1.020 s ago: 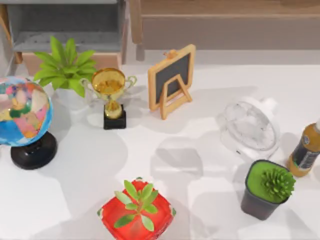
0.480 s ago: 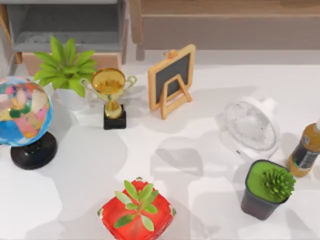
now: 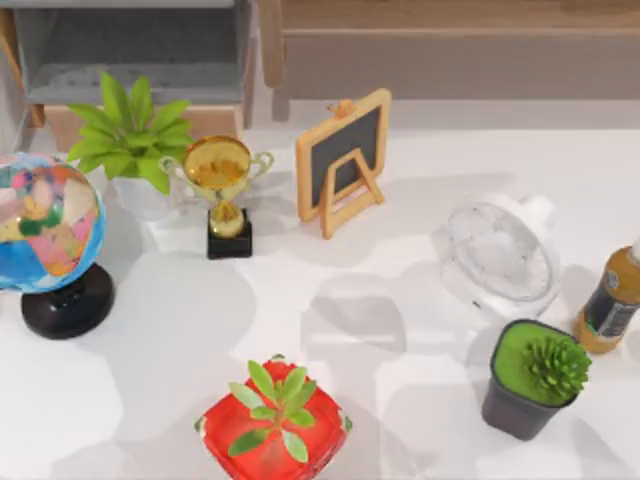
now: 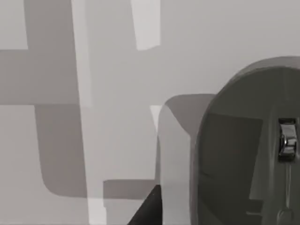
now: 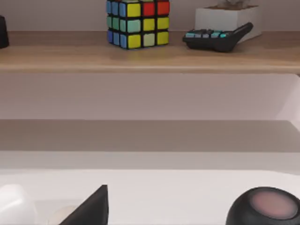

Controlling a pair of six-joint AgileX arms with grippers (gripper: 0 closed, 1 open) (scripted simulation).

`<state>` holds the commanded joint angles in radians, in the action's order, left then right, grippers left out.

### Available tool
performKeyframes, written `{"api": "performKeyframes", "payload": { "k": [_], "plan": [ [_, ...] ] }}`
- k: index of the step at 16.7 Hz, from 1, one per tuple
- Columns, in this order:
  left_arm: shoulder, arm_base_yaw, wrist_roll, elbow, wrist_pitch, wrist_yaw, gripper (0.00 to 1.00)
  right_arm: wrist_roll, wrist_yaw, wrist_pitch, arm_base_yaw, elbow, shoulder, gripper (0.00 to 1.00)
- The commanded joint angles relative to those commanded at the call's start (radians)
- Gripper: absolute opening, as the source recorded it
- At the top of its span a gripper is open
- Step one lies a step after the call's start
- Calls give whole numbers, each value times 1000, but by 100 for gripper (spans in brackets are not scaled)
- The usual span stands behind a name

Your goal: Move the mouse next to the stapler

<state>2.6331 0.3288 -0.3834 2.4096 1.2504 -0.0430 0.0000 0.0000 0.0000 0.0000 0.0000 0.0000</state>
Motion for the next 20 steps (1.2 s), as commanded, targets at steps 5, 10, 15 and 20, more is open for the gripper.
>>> {"api": "performKeyframes", "payload": {
  "k": [5, 10, 15, 20],
  "plan": [
    [0, 0, 0, 0, 0, 0, 10, 0, 0, 0, 0, 0, 0, 100],
    [0, 0, 0, 0, 0, 0, 0, 0, 0, 0, 0, 0, 0, 100],
    [-1, 2, -2, 0, 0, 0, 0, 0, 0, 0, 0, 0, 0, 100],
    [-68, 13, -24, -24, 16, -9, 0, 0, 0, 0, 0, 0, 0, 100]
  ]
}}
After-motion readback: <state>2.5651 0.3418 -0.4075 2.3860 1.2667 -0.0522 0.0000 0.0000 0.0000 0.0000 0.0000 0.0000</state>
